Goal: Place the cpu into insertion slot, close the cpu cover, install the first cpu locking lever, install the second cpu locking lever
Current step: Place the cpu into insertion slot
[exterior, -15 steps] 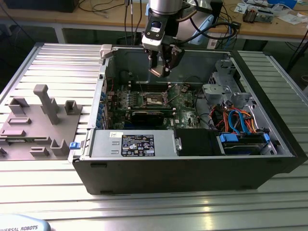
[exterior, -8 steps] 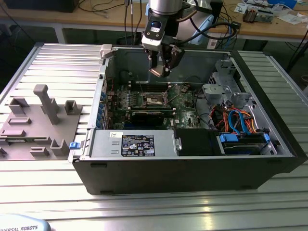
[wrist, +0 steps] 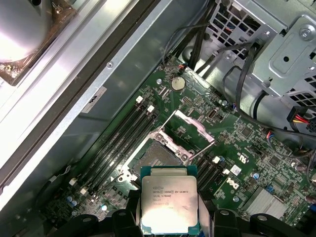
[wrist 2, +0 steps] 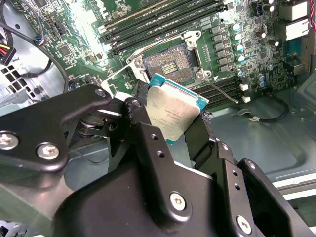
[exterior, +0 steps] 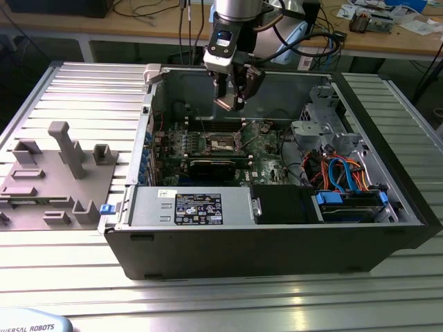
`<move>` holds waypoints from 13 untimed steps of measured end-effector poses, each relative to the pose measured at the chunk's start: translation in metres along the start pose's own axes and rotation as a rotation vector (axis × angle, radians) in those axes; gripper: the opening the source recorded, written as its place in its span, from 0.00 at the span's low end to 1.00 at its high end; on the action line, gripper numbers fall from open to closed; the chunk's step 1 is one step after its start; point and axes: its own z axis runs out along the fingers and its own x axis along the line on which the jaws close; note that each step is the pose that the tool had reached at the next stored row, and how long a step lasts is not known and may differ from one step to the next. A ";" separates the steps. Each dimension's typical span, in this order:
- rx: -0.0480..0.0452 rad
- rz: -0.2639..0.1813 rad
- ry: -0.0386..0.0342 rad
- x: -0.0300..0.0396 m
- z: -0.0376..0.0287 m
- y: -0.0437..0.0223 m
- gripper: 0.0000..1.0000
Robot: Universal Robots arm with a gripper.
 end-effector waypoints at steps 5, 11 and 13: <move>0.0000 0.002 0.0000 0.0000 0.0000 0.0000 0.54; 0.0000 0.002 -0.0001 0.0000 0.0001 0.0000 0.54; -0.0001 0.003 -0.0001 0.0000 0.0002 0.0000 0.54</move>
